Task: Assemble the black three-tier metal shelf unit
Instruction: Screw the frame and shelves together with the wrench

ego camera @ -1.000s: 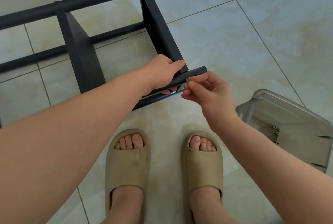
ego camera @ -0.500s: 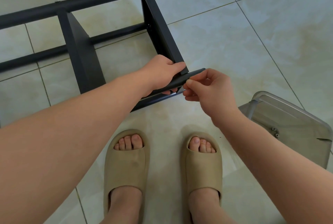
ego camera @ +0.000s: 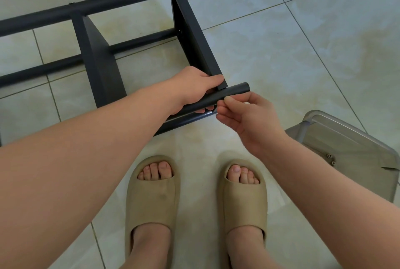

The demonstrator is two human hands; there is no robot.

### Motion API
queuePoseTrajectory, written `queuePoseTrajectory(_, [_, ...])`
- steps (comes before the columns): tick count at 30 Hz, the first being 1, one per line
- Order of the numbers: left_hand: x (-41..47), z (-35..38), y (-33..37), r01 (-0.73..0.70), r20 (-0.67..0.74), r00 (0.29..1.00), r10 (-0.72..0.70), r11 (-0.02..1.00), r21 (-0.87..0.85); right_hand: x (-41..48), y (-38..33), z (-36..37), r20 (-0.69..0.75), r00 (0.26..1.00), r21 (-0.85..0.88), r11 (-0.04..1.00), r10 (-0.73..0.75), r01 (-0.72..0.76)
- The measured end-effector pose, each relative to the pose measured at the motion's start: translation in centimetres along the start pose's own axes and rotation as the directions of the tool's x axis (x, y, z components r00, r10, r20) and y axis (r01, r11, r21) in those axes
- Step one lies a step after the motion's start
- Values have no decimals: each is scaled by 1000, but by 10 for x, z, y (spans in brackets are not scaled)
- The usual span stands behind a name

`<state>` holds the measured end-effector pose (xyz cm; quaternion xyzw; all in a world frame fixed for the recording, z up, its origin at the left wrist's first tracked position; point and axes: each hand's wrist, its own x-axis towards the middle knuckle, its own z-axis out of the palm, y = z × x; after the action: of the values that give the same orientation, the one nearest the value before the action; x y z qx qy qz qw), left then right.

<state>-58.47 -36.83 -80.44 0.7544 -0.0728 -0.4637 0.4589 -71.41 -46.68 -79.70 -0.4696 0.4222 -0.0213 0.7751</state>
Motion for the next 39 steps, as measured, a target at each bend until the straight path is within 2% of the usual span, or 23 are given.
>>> queuePoseTrajectory(2, [1,0,0,19,13,1000,-19,1000,3,-1,7,1,18,1000,102,995,-5,3])
queuePoseTrajectory(3, [1,-1,0,26,20,999,-26,1000,10,0,9,1,13,999,77,996,-42,41])
queuePoseTrajectory(5, [2,-1,0,33,28,999,-33,999,29,3,10,-1,2,980,-173,966,-197,194])
queuePoseTrajectory(7, [2,-1,0,38,25,999,-39,999,36,6,6,-5,61,938,-477,816,-340,327])
queuePoseTrajectory(10, [2,0,0,42,12,999,-42,999,15,7,-1,-10,180,895,-689,598,-407,410])
queuePoseTrajectory(12, [2,1,0,28,-1,1000,-28,1000,-5,9,-2,-11,225,875,-737,512,-429,441])
queuePoseTrajectory(15, [0,3,-1,16,-19,1000,-16,1000,-3,14,-10,-14,324,807,-805,304,-494,509])
queuePoseTrajectory(18, [0,3,-1,18,-24,1000,-18,1000,9,21,-15,-22,432,727,-809,127,-534,574])
queuePoseTrajectory(21, [-1,4,-1,15,-29,999,-14,1000,19,29,-19,-27,540,670,-786,-20,-510,618])
queuePoseTrajectory(22, [-1,4,-1,12,-30,1000,-11,999,30,30,-20,-28,579,652,-760,-34,-489,649])
queuePoseTrajectory(25, [-2,3,1,22,-19,1000,-20,998,63,33,-22,-30,670,594,-658,15,-446,753])
queuePoseTrajectory(28, [-5,3,5,33,-16,999,-31,994,107,36,-19,-31,701,554,-623,-8,-450,782])
queuePoseTrajectory(33, [-10,4,9,9,-33,999,-1,972,234,38,-14,-30,723,529,-619,-76,-444,782])
queuePoseTrajectory(36, [-11,5,8,8,-46,999,3,972,237,35,-13,-29,726,522,-633,-138,-448,762])
queuePoseTrajectory(39, [-13,5,7,-11,-58,998,27,966,257,34,-11,-30,727,515,-633,-154,-454,759])
